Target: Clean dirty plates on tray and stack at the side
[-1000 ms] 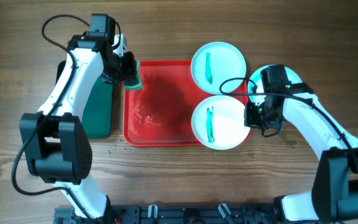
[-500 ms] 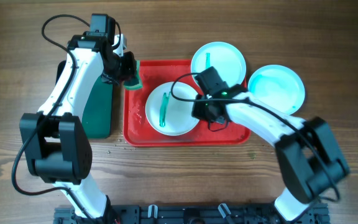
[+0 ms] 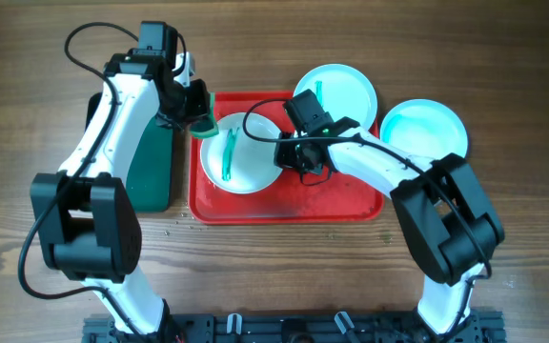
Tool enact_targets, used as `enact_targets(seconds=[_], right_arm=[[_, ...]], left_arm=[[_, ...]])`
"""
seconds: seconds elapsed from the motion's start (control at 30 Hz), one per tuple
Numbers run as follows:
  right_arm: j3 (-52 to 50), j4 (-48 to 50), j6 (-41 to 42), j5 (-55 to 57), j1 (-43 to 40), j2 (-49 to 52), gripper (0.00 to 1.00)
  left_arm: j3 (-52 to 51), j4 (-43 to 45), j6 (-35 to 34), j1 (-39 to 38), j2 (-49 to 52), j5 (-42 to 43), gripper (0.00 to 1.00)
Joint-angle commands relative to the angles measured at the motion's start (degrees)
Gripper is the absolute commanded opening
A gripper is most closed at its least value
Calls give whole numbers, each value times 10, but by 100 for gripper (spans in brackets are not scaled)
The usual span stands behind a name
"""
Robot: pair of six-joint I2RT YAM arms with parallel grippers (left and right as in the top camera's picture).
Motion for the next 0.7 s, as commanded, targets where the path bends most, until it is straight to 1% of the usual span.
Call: enact_targets(seconds=[0.0,0.13,0.17,0.27,0.37,0.5,0.6,0.63,0.67], right_arm=[[0,0,-21,-14,0,17,4],[0,-2,-25,-14,0,17,4],[0,0,-28,-17,0,17,4],[0,1,-32,-18,0,17,4],[0,3,-32,-18,0,17,4],[0,4,-33,-20,0,17,4],[0,5,-34,-27,0,17,4],[0,5,-34,-27,0,17,4],[0,5,-34,-27,0,17,4]], left_arm=[[-37,20,58,-17,-10,-1,4],[-73,56,87,-25,-10,-12,4],[-87,81,101,-26,-10,-12,4],[-128,143,107,-27,-10,-12,4],[-161,179,117,-31,-10,-12,4],[-192,199,119,-51,-10,-12,4],[-199,193,115,-72,-9,-9,4],[-199,188,115,-81,-9,7,4],[-199,173,118,-94,-9,43,4]])
